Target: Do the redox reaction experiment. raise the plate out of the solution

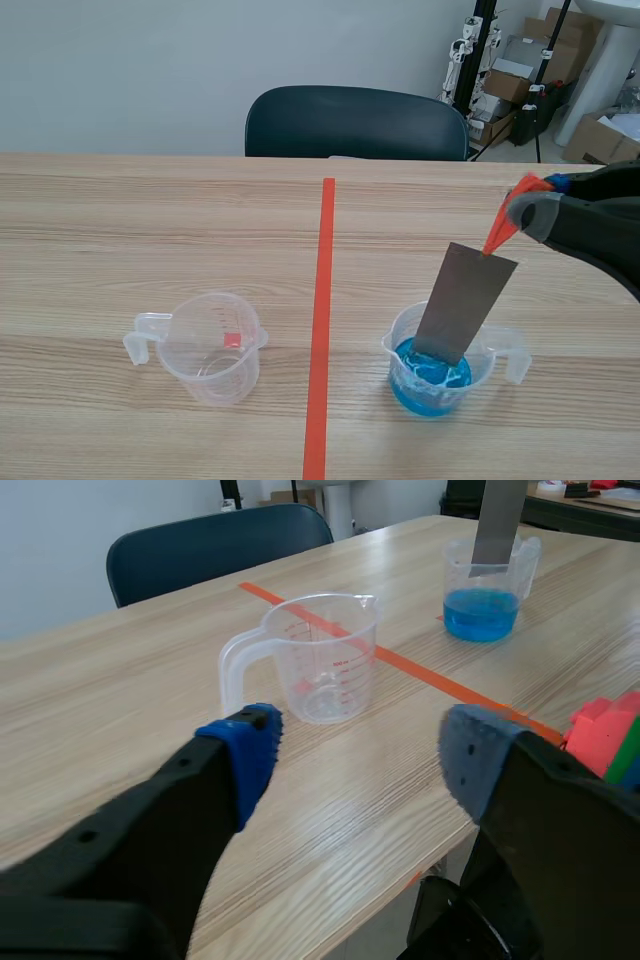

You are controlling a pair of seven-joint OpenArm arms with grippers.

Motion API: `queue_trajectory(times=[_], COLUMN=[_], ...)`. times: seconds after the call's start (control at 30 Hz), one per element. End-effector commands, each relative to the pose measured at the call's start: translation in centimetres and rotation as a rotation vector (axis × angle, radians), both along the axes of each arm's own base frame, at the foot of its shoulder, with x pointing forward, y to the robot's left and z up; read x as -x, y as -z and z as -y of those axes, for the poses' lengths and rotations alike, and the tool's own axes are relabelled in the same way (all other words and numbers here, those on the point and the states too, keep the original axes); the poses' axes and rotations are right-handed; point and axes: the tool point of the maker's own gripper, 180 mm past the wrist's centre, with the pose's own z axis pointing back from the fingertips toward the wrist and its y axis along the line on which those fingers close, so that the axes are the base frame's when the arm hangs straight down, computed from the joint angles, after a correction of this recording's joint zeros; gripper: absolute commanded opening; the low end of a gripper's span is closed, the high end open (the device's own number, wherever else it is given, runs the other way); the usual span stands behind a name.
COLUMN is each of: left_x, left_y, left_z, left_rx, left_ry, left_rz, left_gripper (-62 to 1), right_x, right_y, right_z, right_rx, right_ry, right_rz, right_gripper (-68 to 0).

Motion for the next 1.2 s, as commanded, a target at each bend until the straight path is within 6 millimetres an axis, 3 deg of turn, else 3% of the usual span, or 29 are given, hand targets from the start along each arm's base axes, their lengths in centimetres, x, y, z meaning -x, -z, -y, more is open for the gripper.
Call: queue_trajectory(times=[0.0,0.27,0.47,0.53,0.6,0.93,1.17], left_x=[-0.4,-2.4,-3.8,-4.4,-5.1,-7.7,-9.7], left_y=[-1.8,-5.1,-7.7,-8.7,-9.2,-10.7,-10.5], left_z=[-0.8,-3.6,-3.7,-3.5,-3.1,1.8,3.9], left_rx=[0.018,-0.015,-0.005,0.041,0.063,0.044,-0.051], left_ry=[0.002,0.0,0.092,0.127,0.17,0.365,0.427], left_rz=[0.055,0.106,0.126,0.106,0.082,0.047,0.028], left_gripper=[-35.0,-44.8,-46.5,-53.2,-58.1,-58.2,-58.2], right_x=[-0.2,-0.3,-0.3,-0.4,-0.4,-1.2,-1.9], right_y=[-1.6,-2.7,-3.5,-4.0,-4.5,-6.7,-8.0], right_z=[0.0,0.3,0.5,0.7,0.8,1.5,2.0], right_rx=[-0.027,-0.027,-0.026,-0.031,-0.033,-0.054,-0.073], right_ry=[-0.013,-0.014,-0.013,-0.009,-0.011,0.019,0.048], right_rz=[0.021,0.014,0.007,0.003,0.004,0.002,-0.01], right_gripper=[-67.1,-67.1,-67.1,-67.1,-67.1,-67.1,-67.1])
